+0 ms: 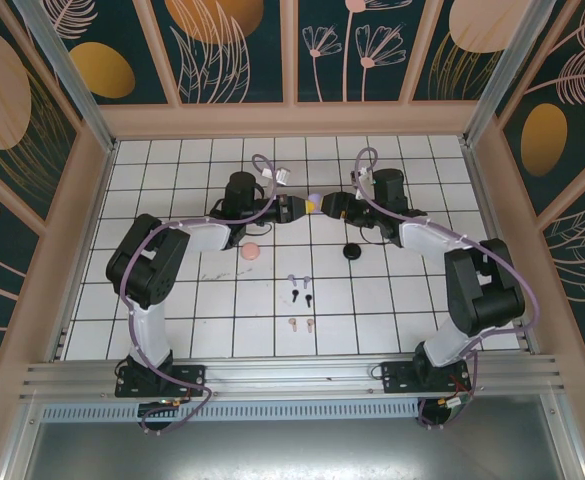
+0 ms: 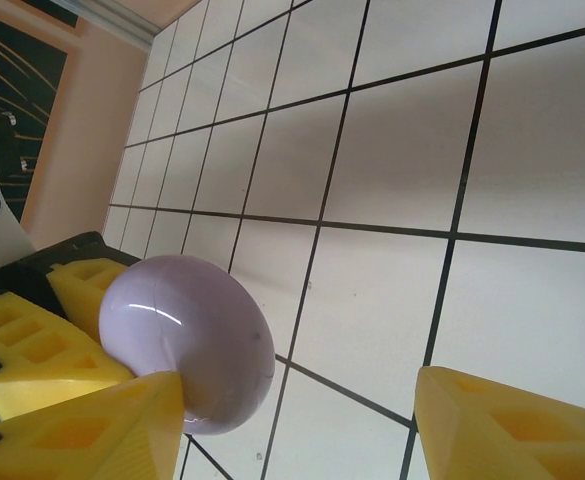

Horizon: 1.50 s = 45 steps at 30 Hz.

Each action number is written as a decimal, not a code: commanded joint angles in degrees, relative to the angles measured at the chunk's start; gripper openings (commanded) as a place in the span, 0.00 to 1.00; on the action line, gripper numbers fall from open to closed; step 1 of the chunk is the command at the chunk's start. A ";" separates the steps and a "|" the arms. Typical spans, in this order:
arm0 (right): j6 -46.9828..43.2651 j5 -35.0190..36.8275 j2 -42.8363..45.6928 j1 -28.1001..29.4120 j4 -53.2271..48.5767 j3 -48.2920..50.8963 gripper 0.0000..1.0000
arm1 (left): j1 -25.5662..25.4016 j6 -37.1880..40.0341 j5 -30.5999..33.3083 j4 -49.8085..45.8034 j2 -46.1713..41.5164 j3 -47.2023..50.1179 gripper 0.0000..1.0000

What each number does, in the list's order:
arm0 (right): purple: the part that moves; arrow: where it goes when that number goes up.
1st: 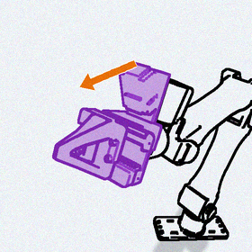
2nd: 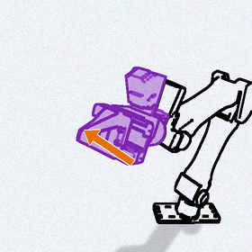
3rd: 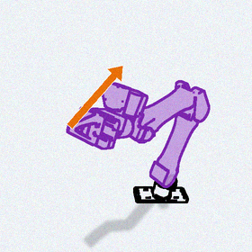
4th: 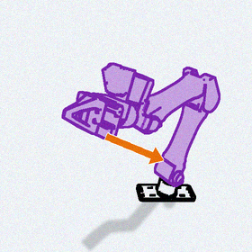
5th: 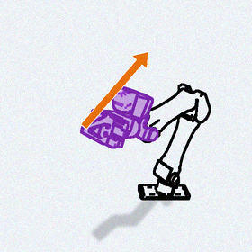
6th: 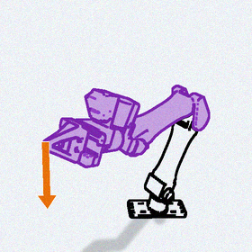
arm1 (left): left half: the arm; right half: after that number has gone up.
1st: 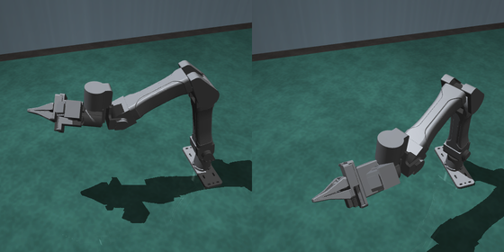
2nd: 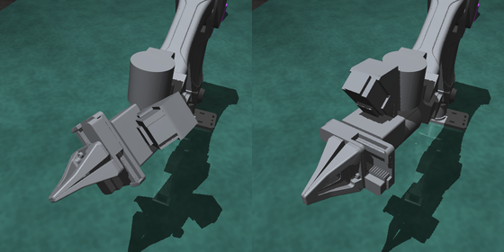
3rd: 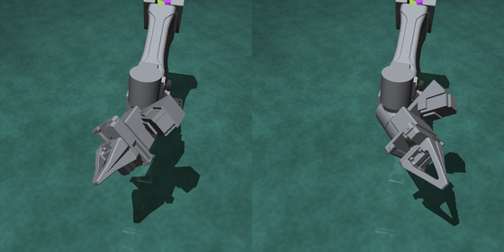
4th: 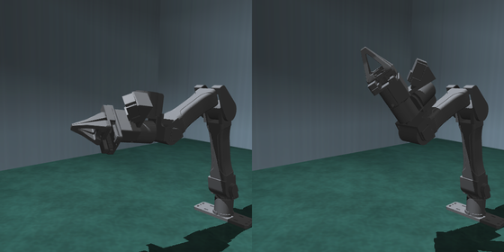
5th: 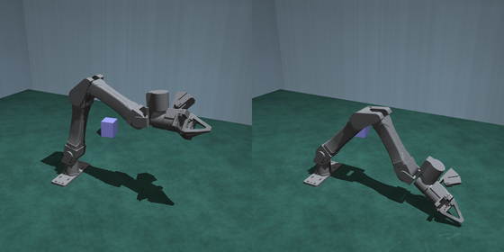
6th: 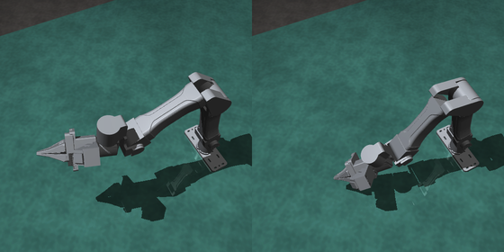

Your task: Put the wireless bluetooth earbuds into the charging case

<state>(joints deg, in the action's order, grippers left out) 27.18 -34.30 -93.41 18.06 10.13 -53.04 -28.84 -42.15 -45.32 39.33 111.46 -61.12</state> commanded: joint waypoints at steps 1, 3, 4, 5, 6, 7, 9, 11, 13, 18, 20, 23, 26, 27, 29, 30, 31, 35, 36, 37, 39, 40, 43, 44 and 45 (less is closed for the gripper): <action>-0.10 4.51 -2.54 -0.87 -1.78 -0.58 0.60 | -0.59 -0.28 -4.25 5.05 -5.30 -0.31 0.00; -0.27 4.68 -1.96 -1.22 -2.18 -0.40 0.60 | -0.60 -0.23 -4.25 4.97 -5.54 -0.25 0.00; -0.41 4.93 -1.56 -1.46 -2.60 -0.23 0.60 | -0.59 -0.26 -4.26 5.01 -5.64 -0.16 0.00; -0.63 5.04 -1.00 -1.83 -2.98 0.07 0.60 | -0.60 -0.26 -4.25 5.13 -5.84 -0.05 0.00; -0.72 4.84 -0.56 -2.23 -3.25 0.38 0.60 | -0.60 -0.28 -4.25 5.23 -5.84 -0.07 0.00; -0.72 4.27 0.15 -2.63 -3.39 0.88 0.60 | -0.60 -0.37 -4.27 5.37 -5.82 0.04 0.00; -0.79 3.51 2.43 -3.20 -3.12 2.30 0.60 | -0.60 -0.54 -4.35 5.58 -5.93 0.12 0.00; -1.07 1.80 5.33 -3.61 -2.87 4.02 0.60 | -0.60 -0.48 -4.58 5.83 -6.14 0.35 0.00; -1.33 -0.94 7.90 -3.77 -1.80 5.51 0.60 | -0.60 -0.57 -4.86 6.18 -6.24 0.48 0.00; -1.67 -8.76 11.79 -4.15 0.70 6.25 0.60 | -0.60 -1.70 -6.38 7.63 -5.57 0.13 0.00; -1.15 -10.92 12.33 -4.18 1.82 5.62 0.60 | -0.60 -2.58 -6.79 8.75 -5.31 0.26 0.00; -0.25 -11.14 12.03 -4.16 2.53 4.30 0.57 | -0.60 -4.21 -7.41 10.94 -4.94 0.54 0.00; 0.46 -11.22 11.09 -4.15 3.22 3.06 0.55 | -0.60 -5.20 -7.66 12.20 -4.93 0.72 0.00; 0.54 -11.24 10.65 -4.14 3.28 2.65 0.54 | -0.60 -5.38 -7.68 12.34 -4.94 0.74 0.00; 0.81 -11.23 9.87 -4.10 3.56 2.02 0.53 | -0.60 -5.66 -7.79 12.68 -4.94 0.83 0.00; 1.07 -11.25 9.64 -4.17 3.81 1.85 0.52 | -0.60 -5.68 -7.78 12.70 -5.07 0.87 0.00; 1.36 -11.44 9.36 -4.16 4.21 1.69 0.52 | -0.60 -5.74 -7.82 12.69 -5.07 0.92 0.00; 2.25 -11.75 8.96 -4.08 5.33 1.25 0.50 | -0.60 -5.75 -7.77 12.69 -5.03 1.09 0.00; 2.35 -11.75 8.93 -4.06 5.44 1.15 0.50 | -0.60 -5.78 -7.80 12.70 -5.08 1.09 0.00; 2.43 -11.83 8.77 -4.09 5.48 0.94 0.50 | -0.60 -5.77 -7.78 12.70 -4.98 1.18 0.00; 2.63 -11.84 8.46 -4.01 5.58 0.66 0.49 | -0.60 -5.91 -7.69 12.87 -4.94 1.18 0.00; 2.75 -11.97 8.31 -4.00 5.75 0.56 0.49 | -0.56 -6.04 -7.72 12.96 -4.86 1.18 0.00; 3.05 -12.01 7.81 -3.82 6.07 0.11 0.48 | -0.69 -6.15 -7.68 13.16 -4.88 1.18 0.00; 3.06 -12.10 7.64 -3.73 6.04 -0.16 0.47 | -0.64 -6.14 -7.73 13.20 -4.76 1.09 0.00; 3.05 -12.10 7.38 -3.65 6.00 -0.32 0.47 | -0.69 -6.10 -7.72 13.23 -4.79 1.13 0.00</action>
<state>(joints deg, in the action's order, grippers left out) 29.82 -44.93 -85.12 14.33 13.67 -51.13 -29.26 -47.77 -52.07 49.54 106.50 -60.31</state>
